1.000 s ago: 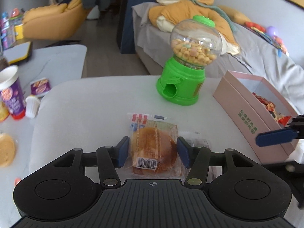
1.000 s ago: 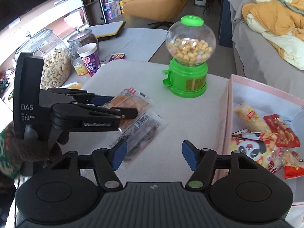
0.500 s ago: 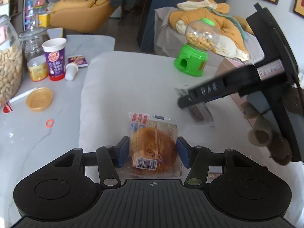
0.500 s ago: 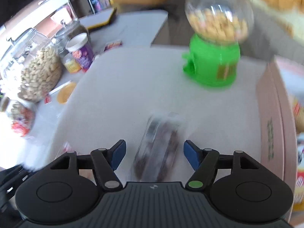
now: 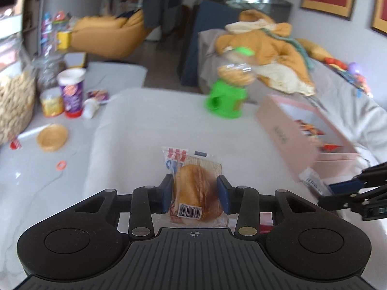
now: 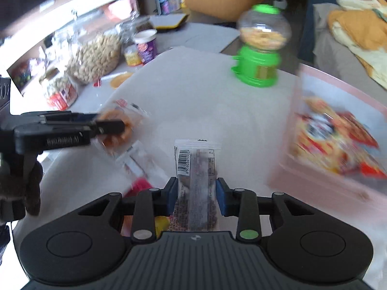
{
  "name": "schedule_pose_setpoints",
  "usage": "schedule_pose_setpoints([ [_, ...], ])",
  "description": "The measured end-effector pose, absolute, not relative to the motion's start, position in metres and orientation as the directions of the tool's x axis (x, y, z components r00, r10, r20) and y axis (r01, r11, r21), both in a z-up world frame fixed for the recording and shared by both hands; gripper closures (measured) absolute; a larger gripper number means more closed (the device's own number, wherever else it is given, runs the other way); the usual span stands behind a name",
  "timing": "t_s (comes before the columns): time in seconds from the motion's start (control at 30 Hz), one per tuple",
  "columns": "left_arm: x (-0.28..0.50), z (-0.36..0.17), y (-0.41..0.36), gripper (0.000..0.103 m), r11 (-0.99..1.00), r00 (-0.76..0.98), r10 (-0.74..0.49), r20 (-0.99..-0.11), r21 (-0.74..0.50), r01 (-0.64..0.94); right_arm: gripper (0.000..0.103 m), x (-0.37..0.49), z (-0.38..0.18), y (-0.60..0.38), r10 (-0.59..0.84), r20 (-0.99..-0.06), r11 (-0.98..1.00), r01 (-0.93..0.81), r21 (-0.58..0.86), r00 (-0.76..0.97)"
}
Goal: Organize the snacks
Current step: 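Grasp the round pastry bag with the left tool while the right grasps the dark jerky bag, then lift both held bags off the table and carry them toward the pink box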
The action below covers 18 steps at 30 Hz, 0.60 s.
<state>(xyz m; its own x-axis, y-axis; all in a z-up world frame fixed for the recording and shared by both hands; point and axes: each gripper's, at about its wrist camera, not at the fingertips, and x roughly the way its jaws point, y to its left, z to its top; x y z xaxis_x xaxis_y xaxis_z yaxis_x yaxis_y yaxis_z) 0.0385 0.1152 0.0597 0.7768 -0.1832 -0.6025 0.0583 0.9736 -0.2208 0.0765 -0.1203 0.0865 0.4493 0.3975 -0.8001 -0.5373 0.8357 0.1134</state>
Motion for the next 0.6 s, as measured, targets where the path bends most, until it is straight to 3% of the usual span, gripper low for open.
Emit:
schedule_pose_setpoints([
  [0.17, 0.019, 0.080, 0.067, 0.060, 0.955, 0.777, -0.279, -0.564, -0.244, 0.166, 0.070, 0.055, 0.079, -0.186, 0.334, -0.788, 0.891, -0.446, 0.084, 0.518],
  [0.33, 0.015, 0.077, 0.008, 0.060, 0.904, 0.693, -0.427, -0.581, -0.290, 0.313, 0.070, 0.042, 0.060, -0.231, 0.251, -0.782, 0.929, -0.370, 0.028, 0.570],
  [0.43, 0.018, 0.064, -0.026, 0.060, 0.905, 0.666, -0.422, -0.616, -0.244, 0.348, 0.069, 0.041, 0.050, -0.245, 0.196, -0.763, 0.945, -0.326, -0.021, 0.616],
  [0.6, 0.029, 0.040, -0.057, 0.060, 0.918, 0.625, -0.379, -0.683, -0.189, 0.350, 0.064, 0.049, 0.032, -0.267, 0.214, -0.753, 0.962, -0.266, 0.054, 0.623],
])
